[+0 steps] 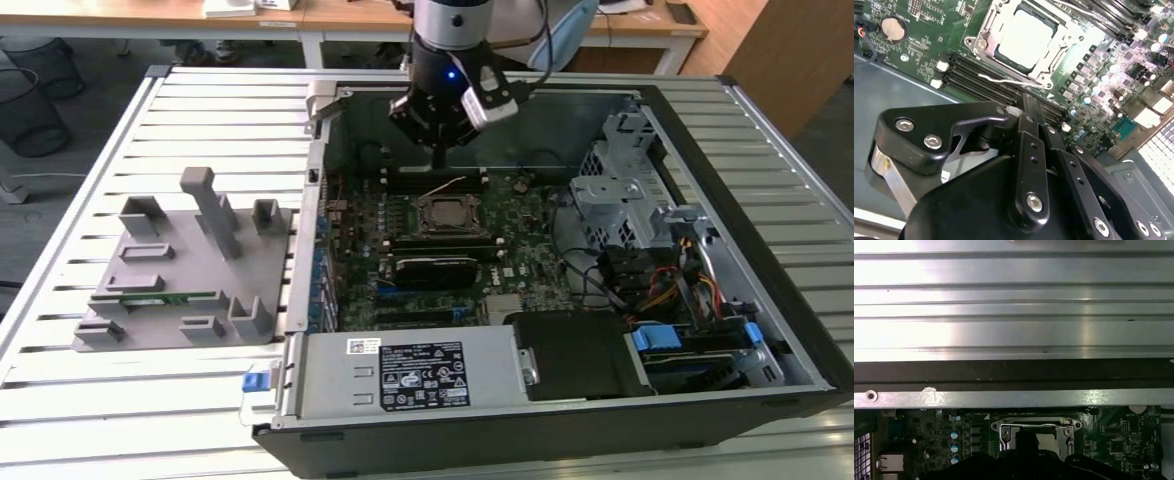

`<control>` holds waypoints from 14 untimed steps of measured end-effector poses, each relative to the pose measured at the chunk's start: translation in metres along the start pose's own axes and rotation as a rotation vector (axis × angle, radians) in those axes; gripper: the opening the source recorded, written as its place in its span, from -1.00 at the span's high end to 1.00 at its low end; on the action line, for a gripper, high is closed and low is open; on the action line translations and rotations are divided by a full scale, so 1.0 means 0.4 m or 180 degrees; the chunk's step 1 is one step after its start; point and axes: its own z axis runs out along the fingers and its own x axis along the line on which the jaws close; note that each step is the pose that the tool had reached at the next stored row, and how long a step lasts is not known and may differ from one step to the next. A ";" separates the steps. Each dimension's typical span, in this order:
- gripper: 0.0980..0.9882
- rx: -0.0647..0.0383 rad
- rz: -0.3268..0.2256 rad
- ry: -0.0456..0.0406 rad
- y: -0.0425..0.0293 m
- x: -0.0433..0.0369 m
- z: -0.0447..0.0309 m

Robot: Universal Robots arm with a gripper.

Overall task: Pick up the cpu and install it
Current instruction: 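Install the first cpu locking lever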

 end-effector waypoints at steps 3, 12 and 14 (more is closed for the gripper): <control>0.98 0.0000 0.0002 0.0000 -0.002 -0.003 0.008; 0.98 -0.0049 0.0008 0.0001 -0.003 -0.022 0.035; 0.98 -0.0093 0.0008 0.0003 -0.003 -0.023 0.039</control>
